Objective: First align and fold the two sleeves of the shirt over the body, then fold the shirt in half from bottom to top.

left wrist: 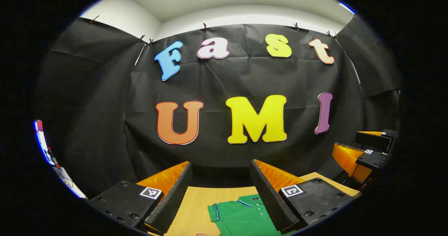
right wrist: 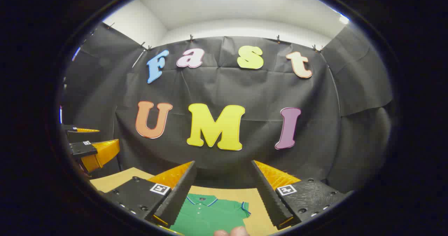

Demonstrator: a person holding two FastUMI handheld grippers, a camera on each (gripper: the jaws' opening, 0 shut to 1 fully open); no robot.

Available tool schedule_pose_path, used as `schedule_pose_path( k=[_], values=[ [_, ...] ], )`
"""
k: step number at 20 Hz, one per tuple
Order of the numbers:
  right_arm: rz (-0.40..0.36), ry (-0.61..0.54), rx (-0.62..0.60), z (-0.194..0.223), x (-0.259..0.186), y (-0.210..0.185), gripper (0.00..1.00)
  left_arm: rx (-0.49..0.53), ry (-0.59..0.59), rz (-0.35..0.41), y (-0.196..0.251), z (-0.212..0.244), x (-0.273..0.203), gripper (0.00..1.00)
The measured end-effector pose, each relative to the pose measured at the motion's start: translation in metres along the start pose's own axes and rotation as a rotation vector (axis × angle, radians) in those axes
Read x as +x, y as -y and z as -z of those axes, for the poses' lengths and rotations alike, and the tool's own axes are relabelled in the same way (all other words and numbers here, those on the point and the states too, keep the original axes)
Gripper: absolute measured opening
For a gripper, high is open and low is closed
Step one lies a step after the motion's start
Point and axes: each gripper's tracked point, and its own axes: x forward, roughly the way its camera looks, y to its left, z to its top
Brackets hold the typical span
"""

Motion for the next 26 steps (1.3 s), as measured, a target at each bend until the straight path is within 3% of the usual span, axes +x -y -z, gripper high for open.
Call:
schedule_pose_path(
  k=[13, 26],
  values=[
    [0.01, -0.023, 0.019, 0.007, 0.023, 0.025, 0.96, -0.003, -0.015, -0.017, 0.012, 0.008, 0.021, 1.0],
    [0.017, -0.069, 0.011, 0.027, 0.015, 0.061, 0.95, -0.021, -0.028, 0.014, 0.043, 0.012, 0.011, 1.0]
  ],
)
